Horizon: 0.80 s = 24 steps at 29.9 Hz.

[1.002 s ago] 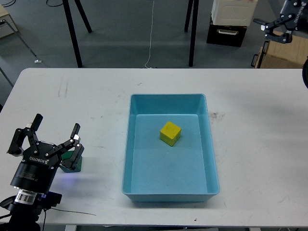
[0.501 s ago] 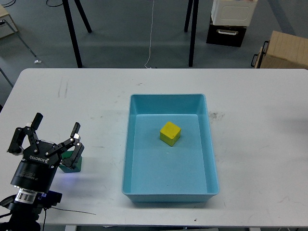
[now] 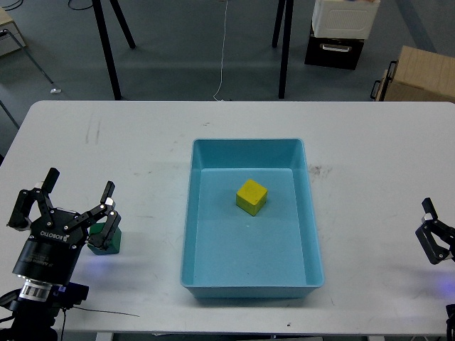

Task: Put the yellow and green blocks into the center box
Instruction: 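Swing the left gripper up and over toward the green cube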

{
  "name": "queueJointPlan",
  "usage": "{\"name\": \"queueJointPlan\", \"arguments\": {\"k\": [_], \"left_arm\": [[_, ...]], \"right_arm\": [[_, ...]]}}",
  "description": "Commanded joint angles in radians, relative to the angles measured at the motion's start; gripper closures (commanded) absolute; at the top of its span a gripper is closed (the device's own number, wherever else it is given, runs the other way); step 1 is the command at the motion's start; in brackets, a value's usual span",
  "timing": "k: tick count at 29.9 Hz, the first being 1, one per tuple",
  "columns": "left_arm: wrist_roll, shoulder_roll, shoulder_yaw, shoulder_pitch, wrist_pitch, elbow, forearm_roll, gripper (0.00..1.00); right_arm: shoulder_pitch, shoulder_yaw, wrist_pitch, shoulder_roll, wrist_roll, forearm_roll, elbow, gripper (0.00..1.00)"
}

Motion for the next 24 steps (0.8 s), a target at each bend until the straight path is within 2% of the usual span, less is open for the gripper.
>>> {"name": "queueJointPlan", "arguments": {"k": [1, 5, 9, 11, 13, 14, 16, 20, 21, 24], "left_arm": [[-0.002, 0.0, 0.004, -0.001, 0.0, -0.019, -0.002, 0.0], [0.0, 0.0, -0.005, -0.012, 0.0, -0.05, -0.001, 0.0], [-0.006, 0.029, -0.028, -0.082, 0.0, -0.042, 0.001, 0.0], [-0.038, 0.038, -0.063, -0.144, 0.0, -0.026, 0.001, 0.0], [-0.089, 0.04, -0.137, -0.197, 0.0, -0.006, 0.002, 0.0], [-0.097, 0.043, -0.175, -0.227, 0.0, 0.008, 0.004, 0.0], [-0.074, 0.089, -0.232, -0.285, 0.0, 0.053, 0.001, 0.0], [0.058, 0.277, -0.277, -0.366, 0.0, 0.122, -0.008, 0.0], [0.075, 0.296, -0.274, -0.4, 0.0, 0.122, -0.005, 0.0], [0.077, 0.411, -0.255, -0.477, 0.0, 0.129, 0.027, 0.0]], "right_arm": [[0.002, 0.012, 0.0, 0.015, 0.001, 0.0, 0.008, 0.0], [0.001, 0.022, 0.0, -0.001, 0.001, 0.0, 0.005, 0.0], [-0.001, 0.022, 0.0, -0.024, 0.001, -0.006, 0.013, 0.0], [-0.004, 0.02, 0.0, -0.03, -0.001, -0.025, 0.016, 0.0], [-0.011, 0.02, 0.0, -0.036, -0.001, -0.042, 0.022, 0.0], [-0.015, 0.02, 0.0, -0.039, -0.001, -0.043, 0.027, 0.0], [-0.018, 0.022, 0.0, -0.047, -0.001, -0.043, 0.028, 0.0], [-0.022, 0.023, 0.0, -0.051, 0.002, -0.042, 0.025, 0.0], [-0.022, 0.023, 0.0, -0.05, 0.005, -0.042, 0.025, 0.0], [-0.022, 0.028, 0.0, -0.045, 0.008, -0.042, 0.03, 0.0]]}}
